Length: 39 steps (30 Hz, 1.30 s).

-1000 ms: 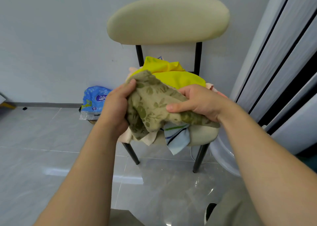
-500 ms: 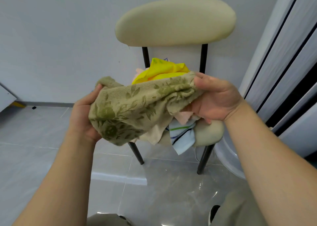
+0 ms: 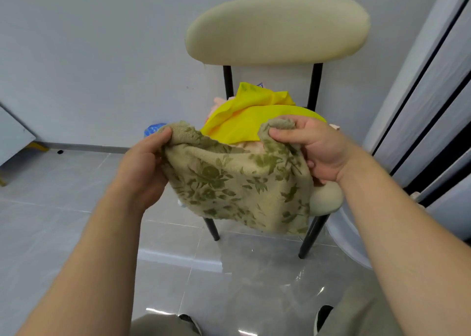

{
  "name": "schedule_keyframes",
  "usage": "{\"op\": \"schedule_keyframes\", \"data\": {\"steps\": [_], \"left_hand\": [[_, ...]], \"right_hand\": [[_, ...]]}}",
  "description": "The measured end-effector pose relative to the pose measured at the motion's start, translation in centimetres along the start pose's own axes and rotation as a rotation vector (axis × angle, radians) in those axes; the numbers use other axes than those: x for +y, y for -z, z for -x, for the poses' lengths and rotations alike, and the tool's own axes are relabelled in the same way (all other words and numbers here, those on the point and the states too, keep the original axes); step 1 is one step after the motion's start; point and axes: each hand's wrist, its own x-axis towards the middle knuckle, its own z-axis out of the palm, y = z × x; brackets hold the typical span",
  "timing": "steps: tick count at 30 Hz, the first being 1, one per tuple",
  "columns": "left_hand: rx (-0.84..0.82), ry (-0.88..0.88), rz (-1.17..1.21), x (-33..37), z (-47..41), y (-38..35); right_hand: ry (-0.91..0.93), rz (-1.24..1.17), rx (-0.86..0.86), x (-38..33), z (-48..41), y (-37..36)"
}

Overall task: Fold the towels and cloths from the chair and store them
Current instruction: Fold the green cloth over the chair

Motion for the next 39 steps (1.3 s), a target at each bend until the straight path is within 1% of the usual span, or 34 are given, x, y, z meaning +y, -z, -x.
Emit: {"op": "schedule_keyframes", "data": {"steps": [2,5,7,8,10,12,14,16,18,22,24,27,29,31,32,34,36,39], "left_hand": [[0.086,-0.022,-0.117,0.0,-0.2,0.3],[0.263,-0.063,-0.388,-0.1,-0.3,0.5],[0.332,-0.119,-0.504,-0.3,-0.1,0.8],[0.338,-0.144,-0.539,-0.5,-0.1,1.0],[0.287,-0.148,-0.556,-0.4,-0.1,1.2],[0.209,-0.107,-0.457,-0.2,-0.2,1.1],[0.151,-0.101,-0.388,-0.1,-0.1,0.8],[0.122,-0.124,-0.378,-0.5,0.1,0.6],[0.136,-0.130,-0.368,-0.6,0.3,0.3],[0.076,-0.090,-0.393,-0.3,0.5,0.1],[0.068,-0.063,-0.392,-0.4,0.5,0.2],[0.091,-0.031,-0.307,-0.5,0.7,-0.1],[0.143,-0.016,-0.239,-0.6,0.6,-0.3],[0.222,0.000,-0.236,-0.9,0.4,-0.2],[0.256,0.009,-0.250,-1.1,0.2,-0.1],[0.266,0.026,-0.274,-1.2,0.0,-0.1],[0.192,0.053,-0.274,-0.9,0.2,0.0],[-0.021,0.136,-0.254,-0.7,0.9,0.1]], "right_hand": [[-0.065,0.017,-0.073,0.1,0.3,-0.1],[-0.183,-0.007,-0.215,0.4,0.5,0.2],[-0.243,0.035,-0.299,0.5,0.6,0.3],[-0.275,0.080,-0.347,0.6,0.7,0.3],[-0.356,0.146,-0.476,0.9,0.8,-0.1],[-0.412,0.194,-0.608,1.4,0.8,-1.0],[-0.414,0.324,-0.671,2.0,0.8,-2.2],[-0.359,0.443,-0.697,2.4,0.5,-3.4],[-0.305,0.486,-0.693,2.7,0.3,-4.4],[-0.197,0.423,-0.525,3.3,0.4,-6.9],[-0.110,0.498,-0.509,3.4,0.4,-7.9],[-0.040,0.671,-0.625,3.2,0.6,-9.1],[-0.054,0.732,-0.725,3.1,0.9,-9.7],[-0.074,0.784,-0.795,3.3,1.2,-10.1],[-0.081,0.816,-0.803,3.5,1.2,-10.2],[-0.094,0.838,-0.777,4.0,1.1,-10.1],[-0.105,0.797,-0.709,4.5,0.8,-9.9],[-0.116,0.706,-0.561,5.2,0.3,-9.3]]}}
